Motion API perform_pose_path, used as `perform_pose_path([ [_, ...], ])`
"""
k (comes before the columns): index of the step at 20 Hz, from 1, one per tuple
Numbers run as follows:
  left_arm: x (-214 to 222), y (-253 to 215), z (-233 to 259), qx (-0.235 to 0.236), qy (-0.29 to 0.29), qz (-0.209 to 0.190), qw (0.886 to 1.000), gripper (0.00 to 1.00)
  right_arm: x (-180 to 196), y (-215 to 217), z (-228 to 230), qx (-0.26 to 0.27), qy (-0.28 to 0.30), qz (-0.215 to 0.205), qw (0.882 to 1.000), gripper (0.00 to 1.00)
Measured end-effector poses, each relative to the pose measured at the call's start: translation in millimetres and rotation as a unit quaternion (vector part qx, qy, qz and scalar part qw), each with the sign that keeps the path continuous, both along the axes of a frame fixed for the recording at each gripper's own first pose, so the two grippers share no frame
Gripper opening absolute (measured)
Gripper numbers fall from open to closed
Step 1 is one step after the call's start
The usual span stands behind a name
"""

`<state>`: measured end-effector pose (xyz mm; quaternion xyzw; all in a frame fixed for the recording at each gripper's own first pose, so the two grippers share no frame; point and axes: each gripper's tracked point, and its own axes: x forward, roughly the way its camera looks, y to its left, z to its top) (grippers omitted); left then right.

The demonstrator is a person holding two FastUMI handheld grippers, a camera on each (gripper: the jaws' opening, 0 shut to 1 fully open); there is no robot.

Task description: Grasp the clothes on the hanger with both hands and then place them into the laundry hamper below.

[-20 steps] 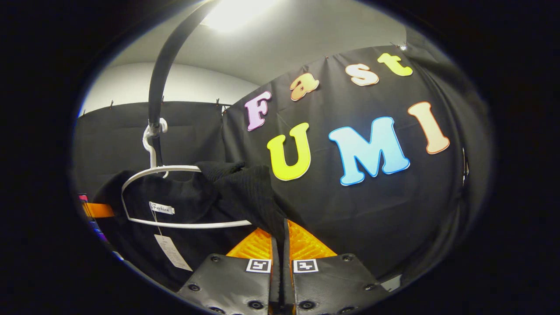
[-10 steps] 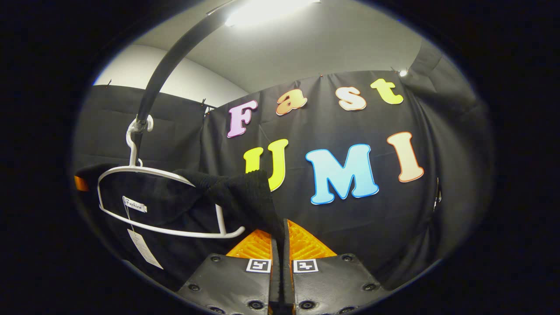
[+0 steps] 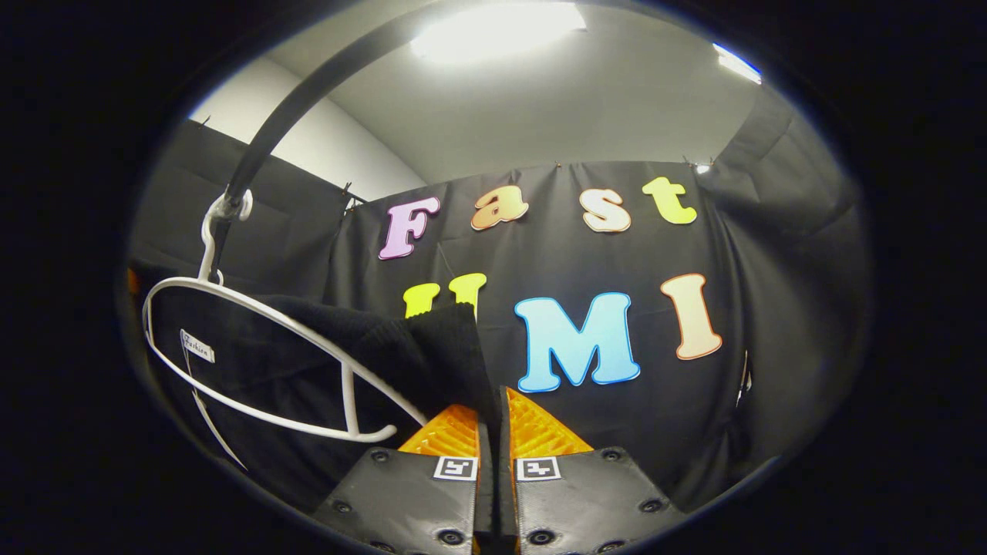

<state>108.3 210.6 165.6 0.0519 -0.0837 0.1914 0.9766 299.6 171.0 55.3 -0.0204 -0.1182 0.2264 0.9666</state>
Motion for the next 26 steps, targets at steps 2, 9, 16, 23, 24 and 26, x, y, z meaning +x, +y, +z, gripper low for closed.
perform_pose_path([
  [2, 6, 10, 0, 0.001, 0.004, -0.018, 1.000, 0.01, 3, 2, 1, 0.000, -0.010, 0.005, 1.000, 0.05],
  [9, 18, 30, -27, 0.008, 0.022, -0.044, 0.999, 0.01, 9, 9, -31, 0.005, 0.017, 0.020, 1.000, 0.04],
  [16, 0, 45, -62, -0.026, 0.048, -0.033, 0.998, 0.01, 8, 10, -53, -0.017, 0.027, 0.023, 0.999, 0.04],
  [23, 1, 39, -90, -0.046, 0.065, -0.018, 0.997, 0.02, 15, 11, -71, -0.034, 0.039, 0.023, 0.998, 0.04],
  [24, -1, 36, -94, -0.050, 0.069, -0.018, 0.996, 0.02, 14, 8, -75, -0.034, 0.046, 0.021, 0.998, 0.04],
  [26, -5, 31, -101, -0.055, 0.077, -0.018, 0.995, 0.02, 11, 2, -83, -0.027, 0.063, 0.018, 0.997, 0.04],
])
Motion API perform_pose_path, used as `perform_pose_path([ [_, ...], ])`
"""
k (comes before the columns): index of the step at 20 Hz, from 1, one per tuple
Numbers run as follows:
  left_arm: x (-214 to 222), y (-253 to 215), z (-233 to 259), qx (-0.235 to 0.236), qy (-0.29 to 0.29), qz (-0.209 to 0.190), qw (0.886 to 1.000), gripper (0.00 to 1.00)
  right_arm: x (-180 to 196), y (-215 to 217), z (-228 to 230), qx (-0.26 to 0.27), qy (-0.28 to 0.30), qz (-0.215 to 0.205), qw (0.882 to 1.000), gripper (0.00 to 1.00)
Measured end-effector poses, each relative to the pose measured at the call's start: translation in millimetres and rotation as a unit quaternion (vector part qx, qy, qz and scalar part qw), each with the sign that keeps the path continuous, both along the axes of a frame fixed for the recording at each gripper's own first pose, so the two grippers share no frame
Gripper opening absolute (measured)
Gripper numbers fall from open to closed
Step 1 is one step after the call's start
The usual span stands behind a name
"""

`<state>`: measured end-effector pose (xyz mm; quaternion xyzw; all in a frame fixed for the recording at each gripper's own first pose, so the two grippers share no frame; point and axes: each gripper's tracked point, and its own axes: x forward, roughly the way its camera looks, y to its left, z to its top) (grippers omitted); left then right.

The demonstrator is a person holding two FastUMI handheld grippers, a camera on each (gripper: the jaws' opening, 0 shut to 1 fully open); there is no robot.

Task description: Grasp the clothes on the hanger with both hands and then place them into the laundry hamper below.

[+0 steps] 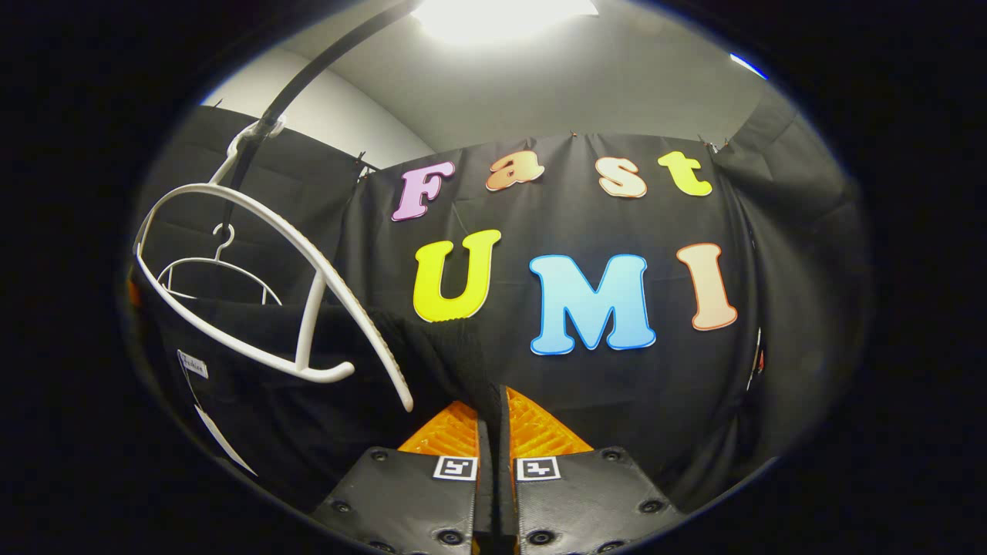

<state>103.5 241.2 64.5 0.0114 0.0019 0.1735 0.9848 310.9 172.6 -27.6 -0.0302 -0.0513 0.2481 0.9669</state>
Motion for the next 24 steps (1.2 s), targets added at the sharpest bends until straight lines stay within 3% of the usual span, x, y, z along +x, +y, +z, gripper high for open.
perform_pose_path([
  [5, -4, -15, -18, -0.008, 0.016, 0.015, 1.000, 0.01, -11, -19, -18, -0.014, 0.020, 0.002, 1.000, 0.05],
  [6, -7, -17, -22, -0.013, 0.017, 0.021, 1.000, 0.01, -15, -23, -22, -0.014, 0.026, 0.005, 1.000, 0.01],
  [8, -16, -23, -31, -0.027, 0.023, 0.033, 0.999, 0.01, -21, -30, -29, -0.016, 0.038, 0.014, 0.999, 0.05],
  [9, -22, -25, -35, -0.034, 0.025, 0.042, 0.998, 0.01, -25, -33, -32, -0.017, 0.045, 0.022, 0.999, 0.01],
  [14, -52, -37, -53, -0.029, 0.050, 0.097, 0.994, 0.01, -47, -43, -53, -0.016, 0.083, 0.060, 0.995, 0.05],
  [16, -57, -45, -58, -0.032, 0.060, 0.105, 0.992, 0.01, -58, -51, -64, -0.021, 0.102, 0.063, 0.993, 0.01],
  [19, -61, -50, -67, -0.028, 0.078, 0.089, 0.993, 0.01, -76, -65, -78, -0.032, 0.124, 0.045, 0.991, 0.05],
  [22, -75, -54, -87, -0.042, 0.107, 0.037, 0.993, 0.01, -105, -77, -89, -0.052, 0.144, 0.011, 0.988, 0.01],
  [24, -81, -52, -101, -0.047, 0.126, 0.000, 0.991, 0.01, -127, -87, -93, -0.064, 0.152, -0.023, 0.986, 0.05],
])
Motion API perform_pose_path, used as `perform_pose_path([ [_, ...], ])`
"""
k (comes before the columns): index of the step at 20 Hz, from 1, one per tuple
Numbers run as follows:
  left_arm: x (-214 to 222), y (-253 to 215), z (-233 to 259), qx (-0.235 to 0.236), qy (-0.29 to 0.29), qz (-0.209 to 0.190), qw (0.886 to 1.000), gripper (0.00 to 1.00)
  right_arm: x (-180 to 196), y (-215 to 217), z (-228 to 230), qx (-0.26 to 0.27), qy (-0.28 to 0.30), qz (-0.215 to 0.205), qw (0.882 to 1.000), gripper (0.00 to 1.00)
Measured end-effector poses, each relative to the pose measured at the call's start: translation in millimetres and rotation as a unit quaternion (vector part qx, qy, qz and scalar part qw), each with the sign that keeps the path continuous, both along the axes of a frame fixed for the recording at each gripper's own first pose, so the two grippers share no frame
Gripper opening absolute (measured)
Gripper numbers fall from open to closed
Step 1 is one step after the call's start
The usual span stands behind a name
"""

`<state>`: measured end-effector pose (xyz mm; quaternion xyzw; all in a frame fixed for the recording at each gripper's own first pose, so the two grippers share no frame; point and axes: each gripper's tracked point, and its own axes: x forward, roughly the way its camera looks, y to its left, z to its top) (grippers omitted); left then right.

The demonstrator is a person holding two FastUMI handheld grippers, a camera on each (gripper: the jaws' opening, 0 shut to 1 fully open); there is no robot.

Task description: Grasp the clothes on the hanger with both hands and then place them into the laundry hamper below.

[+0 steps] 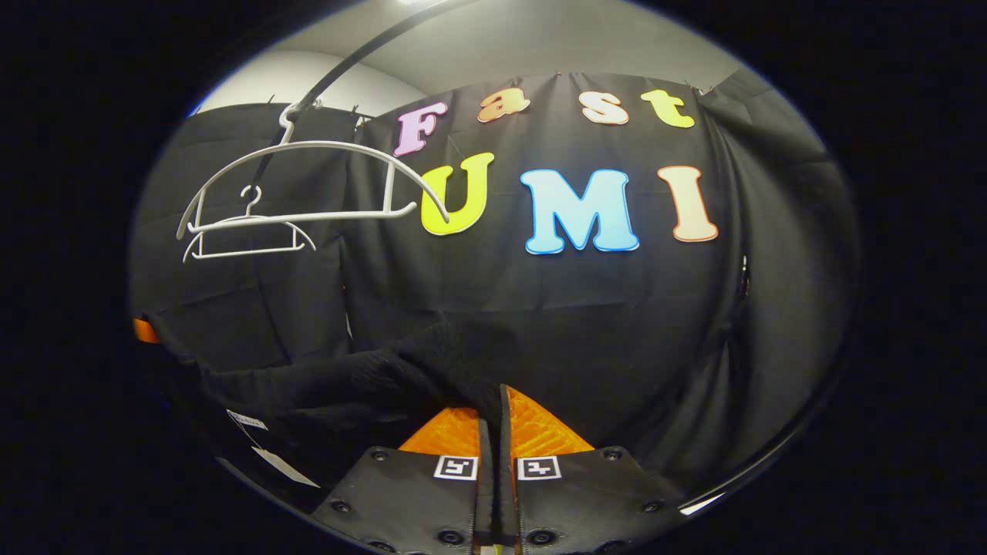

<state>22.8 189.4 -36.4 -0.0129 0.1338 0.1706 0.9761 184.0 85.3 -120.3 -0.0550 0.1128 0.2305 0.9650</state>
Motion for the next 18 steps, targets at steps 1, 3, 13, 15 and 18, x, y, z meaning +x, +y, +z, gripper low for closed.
perform_pose_path([
  [1, 2, 2, -4, -0.002, 0.002, -0.019, 1.000, 0.02, -13, -3, 0, -0.002, 0.000, -0.017, 1.000, 0.05],
  [3, 6, 2, -20, -0.020, 0.005, -0.056, 0.998, 0.02, -37, -6, -6, -0.010, 0.009, -0.048, 0.999, 0.05],
  [13, 22, -18, -90, -0.058, 0.047, -0.158, 0.985, 0.01, -114, -24, -33, -0.005, 0.071, -0.125, 0.990, 0.04],
  [15, 32, -25, -96, -0.056, 0.057, -0.165, 0.983, 0.02, -114, -26, -43, -0.003, 0.088, -0.133, 0.987, 0.05],
  [18, 46, -37, -106, -0.041, 0.071, -0.187, 0.979, 0.01, -113, -28, -57, 0.000, 0.099, -0.146, 0.984, 0.01],
])
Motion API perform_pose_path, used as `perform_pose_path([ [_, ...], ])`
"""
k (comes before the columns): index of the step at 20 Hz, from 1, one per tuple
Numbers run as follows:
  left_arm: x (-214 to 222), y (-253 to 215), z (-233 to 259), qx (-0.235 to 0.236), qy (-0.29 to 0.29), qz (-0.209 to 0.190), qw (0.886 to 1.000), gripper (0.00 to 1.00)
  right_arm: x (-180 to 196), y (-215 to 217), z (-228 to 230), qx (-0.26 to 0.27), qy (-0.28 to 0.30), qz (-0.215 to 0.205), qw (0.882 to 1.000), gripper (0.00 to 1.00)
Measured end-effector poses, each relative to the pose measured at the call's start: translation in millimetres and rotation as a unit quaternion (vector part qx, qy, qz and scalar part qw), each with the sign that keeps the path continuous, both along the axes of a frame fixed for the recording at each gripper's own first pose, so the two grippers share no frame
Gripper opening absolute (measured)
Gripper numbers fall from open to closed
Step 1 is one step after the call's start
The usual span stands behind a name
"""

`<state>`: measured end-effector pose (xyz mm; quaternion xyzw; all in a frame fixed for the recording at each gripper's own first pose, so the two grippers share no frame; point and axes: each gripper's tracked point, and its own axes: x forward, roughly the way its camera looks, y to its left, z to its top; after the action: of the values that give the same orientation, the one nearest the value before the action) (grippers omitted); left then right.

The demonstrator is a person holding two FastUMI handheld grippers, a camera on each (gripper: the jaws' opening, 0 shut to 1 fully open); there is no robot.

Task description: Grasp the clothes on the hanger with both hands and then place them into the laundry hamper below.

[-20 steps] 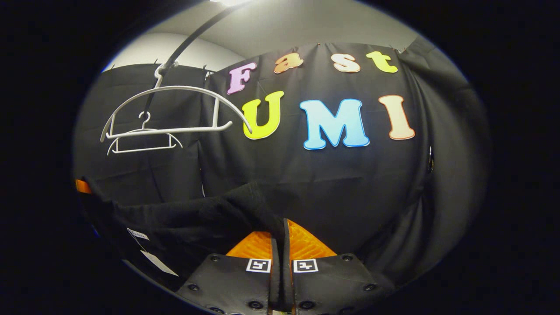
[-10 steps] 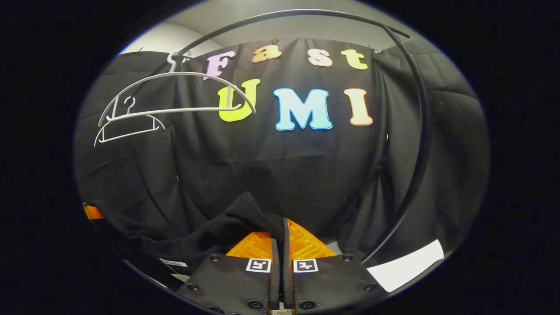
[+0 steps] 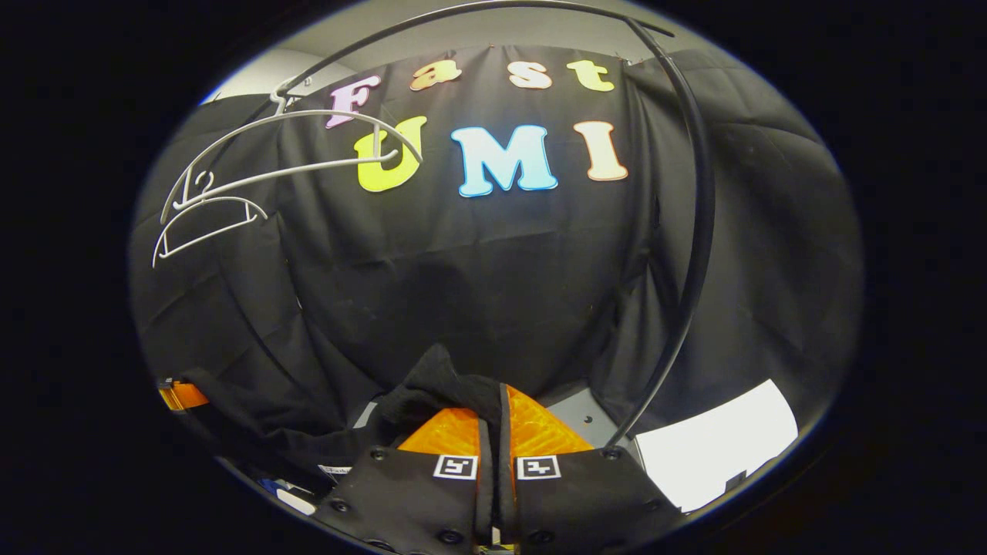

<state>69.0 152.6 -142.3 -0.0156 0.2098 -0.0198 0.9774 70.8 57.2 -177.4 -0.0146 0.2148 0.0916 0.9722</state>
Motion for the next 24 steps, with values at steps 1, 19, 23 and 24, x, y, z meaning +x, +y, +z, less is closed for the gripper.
perform_pose_path([
  [1, 4, -2, -3, 0.010, 0.003, -0.007, 1.000, 0.01, -2, 1, -6, 0.003, 0.007, -0.003, 1.000, 0.05],
  [19, 40, -13, -181, 0.072, 0.113, -0.068, 0.989, 0.02, -11, 9, -190, -0.028, 0.161, -0.021, 0.986, 0.05],
  [23, 43, -12, -218, 0.079, 0.130, -0.080, 0.985, 0.02, -15, 5, -219, -0.026, 0.183, -0.044, 0.982, 0.05],
  [24, 43, -11, -227, 0.080, 0.134, -0.082, 0.984, 0.01, -15, 4, -226, -0.027, 0.186, -0.045, 0.981, 0.05],
])
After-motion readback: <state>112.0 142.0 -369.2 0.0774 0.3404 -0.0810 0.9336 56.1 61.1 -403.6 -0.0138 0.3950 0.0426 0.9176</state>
